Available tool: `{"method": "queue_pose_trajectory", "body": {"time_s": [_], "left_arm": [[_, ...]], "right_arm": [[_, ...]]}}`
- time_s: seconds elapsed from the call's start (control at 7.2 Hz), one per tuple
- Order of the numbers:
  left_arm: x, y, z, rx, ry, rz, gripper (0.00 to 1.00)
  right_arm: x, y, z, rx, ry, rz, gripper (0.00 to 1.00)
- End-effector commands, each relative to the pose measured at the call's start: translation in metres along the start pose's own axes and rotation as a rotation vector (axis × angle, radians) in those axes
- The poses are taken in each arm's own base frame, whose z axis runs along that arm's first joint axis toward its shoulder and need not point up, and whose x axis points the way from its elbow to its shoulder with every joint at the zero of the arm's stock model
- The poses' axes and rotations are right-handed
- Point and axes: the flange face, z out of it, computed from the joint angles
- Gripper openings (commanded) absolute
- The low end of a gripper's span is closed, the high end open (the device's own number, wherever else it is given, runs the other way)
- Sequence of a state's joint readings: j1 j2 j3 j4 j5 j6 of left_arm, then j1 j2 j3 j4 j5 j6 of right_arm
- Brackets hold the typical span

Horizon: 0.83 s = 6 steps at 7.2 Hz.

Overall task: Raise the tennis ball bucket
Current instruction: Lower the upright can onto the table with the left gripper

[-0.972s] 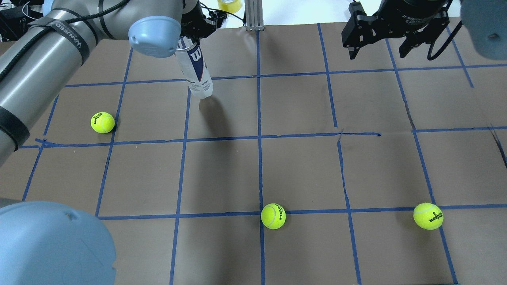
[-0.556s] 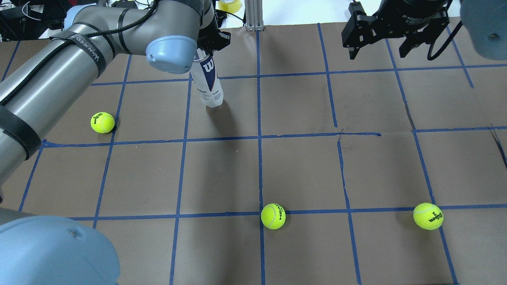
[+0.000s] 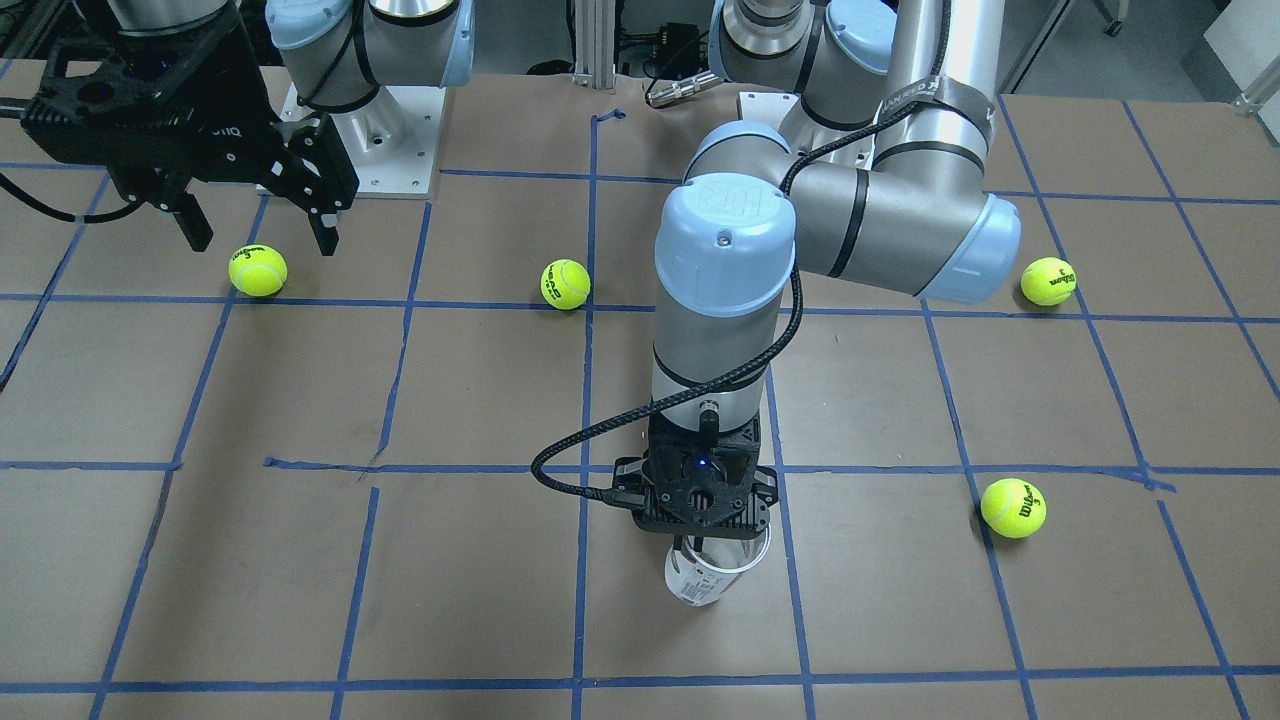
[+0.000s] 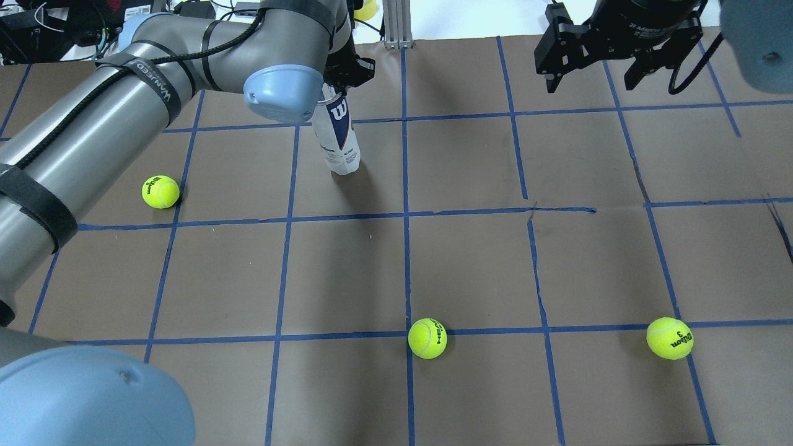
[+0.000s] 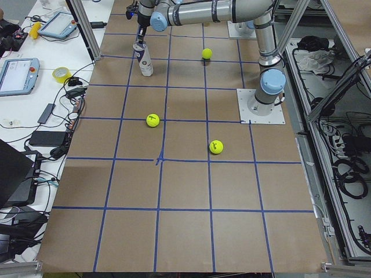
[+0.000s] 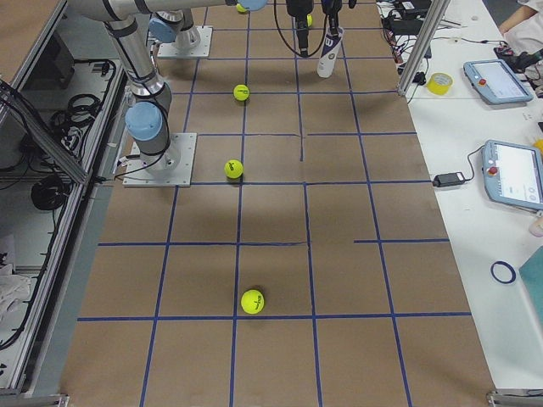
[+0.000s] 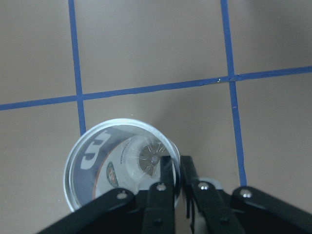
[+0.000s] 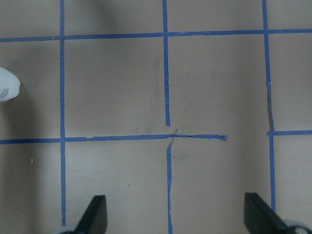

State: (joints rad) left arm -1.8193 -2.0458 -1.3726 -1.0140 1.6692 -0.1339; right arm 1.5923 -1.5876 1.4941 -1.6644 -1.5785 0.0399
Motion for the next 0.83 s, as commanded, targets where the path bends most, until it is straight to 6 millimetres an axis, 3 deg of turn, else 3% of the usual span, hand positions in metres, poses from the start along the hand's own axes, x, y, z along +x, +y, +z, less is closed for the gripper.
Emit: {"method": "queue_pose_trajectory", "body": {"time_s": [0.0,0.42,0.56,0.69], "left_arm": [[0.005,0.002,-0.015,-0.001,0.009,-0.006,0.99],[-0.015,-0.002,-0.087,-0.055,-0.006,-0.021,1.0],[-0.041,-0.002,-0.11,-0.107,-0.019,-0.048,1.0],[-0.082,-0.001,-0.129,-0.143,-0.015,-0.082,1.0]], "right_arm": [[0.0,0.0,0.0,0.0,0.0,0.0,1.0],[0.0,0.0,0.0,0.0,0.0,0.0,1.0],[0.0,0.0,0.0,0.0,-0.002,0.0,1.0],[0.0,0.0,0.0,0.0,-0.002,0.0,1.0]]}}
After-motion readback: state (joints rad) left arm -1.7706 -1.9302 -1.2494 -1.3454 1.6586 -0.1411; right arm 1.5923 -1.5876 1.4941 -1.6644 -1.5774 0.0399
